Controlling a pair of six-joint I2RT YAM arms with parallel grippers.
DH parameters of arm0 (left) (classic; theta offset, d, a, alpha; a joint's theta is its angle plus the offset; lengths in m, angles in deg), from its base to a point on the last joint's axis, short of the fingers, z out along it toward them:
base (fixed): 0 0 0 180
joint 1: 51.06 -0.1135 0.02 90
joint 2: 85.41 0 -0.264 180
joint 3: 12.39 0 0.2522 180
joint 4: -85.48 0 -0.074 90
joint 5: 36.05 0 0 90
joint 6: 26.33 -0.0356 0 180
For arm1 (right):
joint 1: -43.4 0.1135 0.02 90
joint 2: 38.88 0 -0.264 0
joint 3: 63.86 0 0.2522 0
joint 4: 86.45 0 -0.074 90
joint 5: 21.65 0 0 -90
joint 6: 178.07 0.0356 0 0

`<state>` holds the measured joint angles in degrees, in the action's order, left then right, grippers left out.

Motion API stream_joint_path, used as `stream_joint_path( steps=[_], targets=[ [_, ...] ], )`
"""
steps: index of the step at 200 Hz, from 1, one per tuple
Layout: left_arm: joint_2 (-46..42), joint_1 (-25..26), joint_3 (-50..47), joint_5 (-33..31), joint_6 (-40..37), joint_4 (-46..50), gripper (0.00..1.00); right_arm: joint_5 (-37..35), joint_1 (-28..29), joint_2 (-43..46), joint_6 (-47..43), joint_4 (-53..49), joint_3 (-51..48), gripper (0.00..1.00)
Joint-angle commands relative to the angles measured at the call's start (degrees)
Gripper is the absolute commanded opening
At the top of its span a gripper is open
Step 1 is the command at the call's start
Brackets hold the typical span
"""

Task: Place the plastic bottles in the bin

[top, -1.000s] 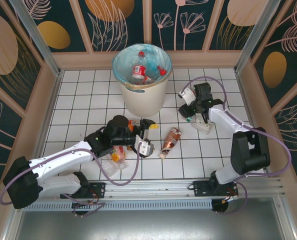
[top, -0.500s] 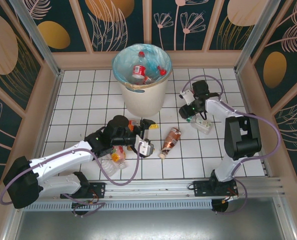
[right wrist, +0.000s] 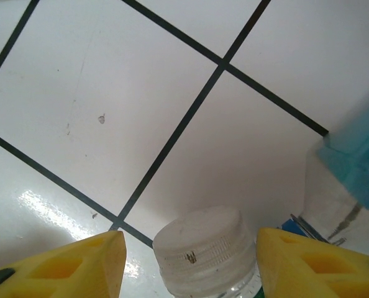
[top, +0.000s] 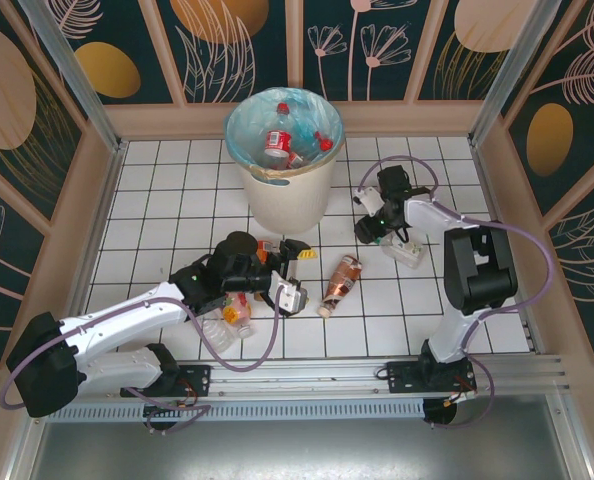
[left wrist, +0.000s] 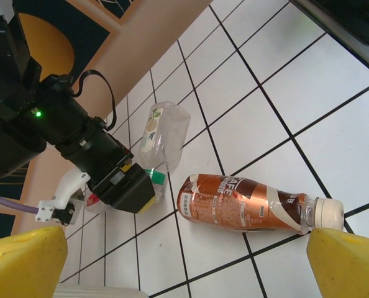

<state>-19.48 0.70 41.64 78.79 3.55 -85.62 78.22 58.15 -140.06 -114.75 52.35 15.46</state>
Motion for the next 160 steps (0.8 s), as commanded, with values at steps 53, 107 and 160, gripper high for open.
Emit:
stream_joint_path(
  steps=[53,107,160],
  targets=[
    [-0.2,0.4,-1.0,-0.5,-2.2,-0.2,0.98,-3.8,1.0,-3.3,-1.2,-2.2,-0.6,0.57],
    [-0.1,0.4,-1.1,-0.7,-2.4,-0.1,0.98,-4.3,0.8,-3.1,-1.3,-3.1,-0.7,0.53],
    [-0.3,0.4,-1.1,-0.8,-2.7,-0.1,0.98,-4.2,0.6,-3.1,-0.7,-3.7,-0.7,0.57]
  ],
)
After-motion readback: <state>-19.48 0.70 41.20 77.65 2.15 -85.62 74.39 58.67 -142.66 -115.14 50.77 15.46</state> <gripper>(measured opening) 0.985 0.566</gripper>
